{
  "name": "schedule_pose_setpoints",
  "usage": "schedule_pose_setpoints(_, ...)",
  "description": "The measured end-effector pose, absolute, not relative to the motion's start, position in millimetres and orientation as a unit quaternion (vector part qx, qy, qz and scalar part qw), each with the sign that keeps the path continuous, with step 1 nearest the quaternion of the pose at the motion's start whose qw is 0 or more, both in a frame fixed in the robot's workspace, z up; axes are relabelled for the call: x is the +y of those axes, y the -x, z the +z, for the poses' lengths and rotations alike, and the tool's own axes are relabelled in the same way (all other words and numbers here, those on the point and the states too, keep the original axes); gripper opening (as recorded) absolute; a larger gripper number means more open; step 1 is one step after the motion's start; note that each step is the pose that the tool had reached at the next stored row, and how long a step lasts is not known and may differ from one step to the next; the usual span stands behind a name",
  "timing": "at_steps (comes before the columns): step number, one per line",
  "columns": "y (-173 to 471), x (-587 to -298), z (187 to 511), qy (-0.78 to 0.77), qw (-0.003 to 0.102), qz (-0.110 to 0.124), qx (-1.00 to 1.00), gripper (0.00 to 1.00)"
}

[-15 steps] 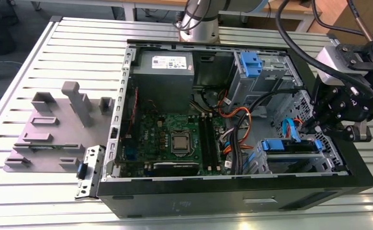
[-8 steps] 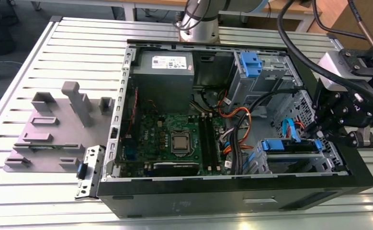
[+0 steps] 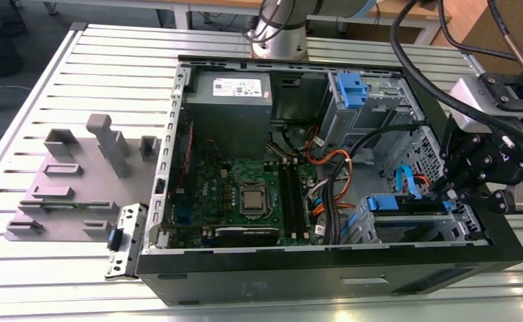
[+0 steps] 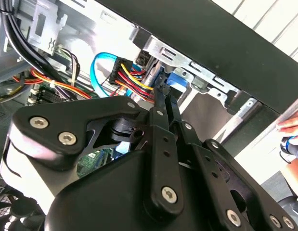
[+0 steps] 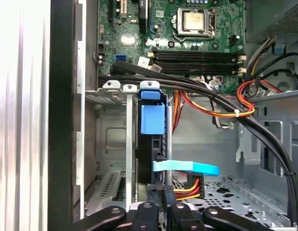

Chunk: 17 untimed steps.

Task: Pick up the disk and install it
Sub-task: 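Insert the second disk wire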

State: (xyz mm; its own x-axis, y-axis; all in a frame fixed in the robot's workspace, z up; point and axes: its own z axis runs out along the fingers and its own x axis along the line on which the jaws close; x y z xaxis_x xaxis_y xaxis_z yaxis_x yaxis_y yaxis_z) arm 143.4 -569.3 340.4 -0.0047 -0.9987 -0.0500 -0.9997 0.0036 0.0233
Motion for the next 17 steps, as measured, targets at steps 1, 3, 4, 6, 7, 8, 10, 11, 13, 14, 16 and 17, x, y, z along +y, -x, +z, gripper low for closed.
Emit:
schedule_pose_setpoints(1, -143.4, -569.5, 340.5, 0.705, 0.008, 0.025, 0.708, 0.16)
schedule_pose_setpoints(3, -143.4, -569.6, 339.7, 0.705, 0.006, 0.023, 0.708, 0.16)
schedule_pose_setpoints(4, -143.4, -569.6, 339.4, 0.705, 0.006, 0.022, 0.708, 0.16)
schedule_pose_setpoints(6, -143.4, -569.6, 339.3, 0.705, 0.006, 0.022, 0.708, 0.16)
schedule_pose_setpoints(7, -143.4, -569.7, 339.2, 0.705, 0.006, 0.022, 0.708, 0.16)
schedule_pose_setpoints(8, -143.4, -569.6, 339.1, 0.705, 0.006, 0.022, 0.708, 0.16)
schedule_pose_setpoints(10, -143.4, -569.6, 339.1, 0.705, 0.006, 0.022, 0.708, 0.16)
schedule_pose_setpoints(11, -143.4, -569.6, 339.1, 0.705, 0.006, 0.022, 0.708, 0.16)
schedule_pose_setpoints(13, -143.4, -569.6, 339.0, 0.705, 0.006, 0.022, 0.708, 0.18)
schedule_pose_setpoints(14, -143.4, -569.6, 338.9, 0.705, 0.006, 0.022, 0.708, 0.18)
schedule_pose_setpoints(16, -143.4, -569.6, 338.6, 0.705, 0.006, 0.022, 0.708, 0.24)
schedule_pose_setpoints(17, -143.4, -569.7, 337.6, 0.705, 0.006, 0.022, 0.708, 0.24)
